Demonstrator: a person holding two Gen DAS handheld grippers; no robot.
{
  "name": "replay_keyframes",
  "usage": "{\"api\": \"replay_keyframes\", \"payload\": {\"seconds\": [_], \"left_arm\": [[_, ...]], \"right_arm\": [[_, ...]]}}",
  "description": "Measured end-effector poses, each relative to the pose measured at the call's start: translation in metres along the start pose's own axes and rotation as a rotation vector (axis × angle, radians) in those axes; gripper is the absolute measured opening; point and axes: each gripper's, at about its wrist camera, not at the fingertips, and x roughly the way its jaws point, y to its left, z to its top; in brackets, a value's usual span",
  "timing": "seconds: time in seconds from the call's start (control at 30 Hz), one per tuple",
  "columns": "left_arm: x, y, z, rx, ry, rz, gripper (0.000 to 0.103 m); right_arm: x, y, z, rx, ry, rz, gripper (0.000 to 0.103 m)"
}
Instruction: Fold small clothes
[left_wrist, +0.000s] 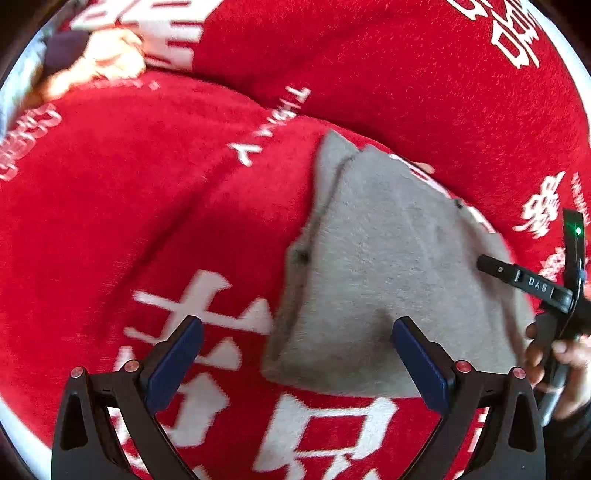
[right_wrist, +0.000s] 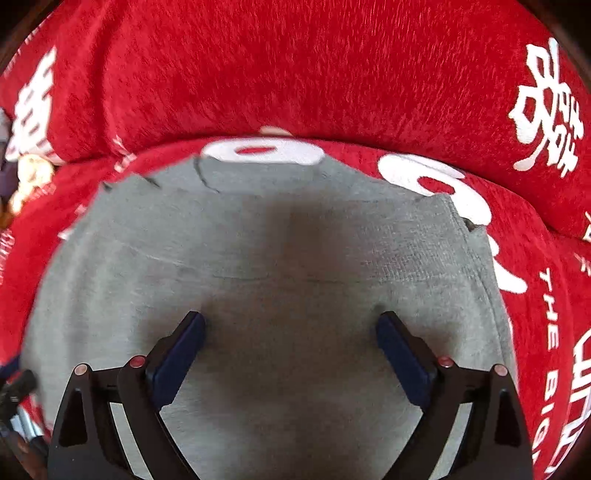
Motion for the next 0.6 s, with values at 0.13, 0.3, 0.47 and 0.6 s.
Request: {"api": "replay_keyframes", "payload": {"seconds": [0.13,0.3,0.47,0.6], "left_arm": [[0.010,-0.011,0.003,0.050,-0.020,-0.054,0.102],[0.015,-0.024,0.007,0.065,-0.063,-0.184,0.080],[0.012,-0.022,0.000,0.054,-0.136,-0.195,0.044],[0.012,-0.007,0.003,-0.030,-0.125,-0.237,0.035]], "right_arm": [[-0.016,0.015,-0.013,-0.030,-0.024,0.028,0.096],[-0.030,0.024,-0.008,-0.047,-0.043,0.036,0.096],[-0.037,0.039,0.002,-0.062,-0.021,0.098,0.096],[-0.025,0.074,0.027,-0.093,0.022,0.155,0.096]]}}
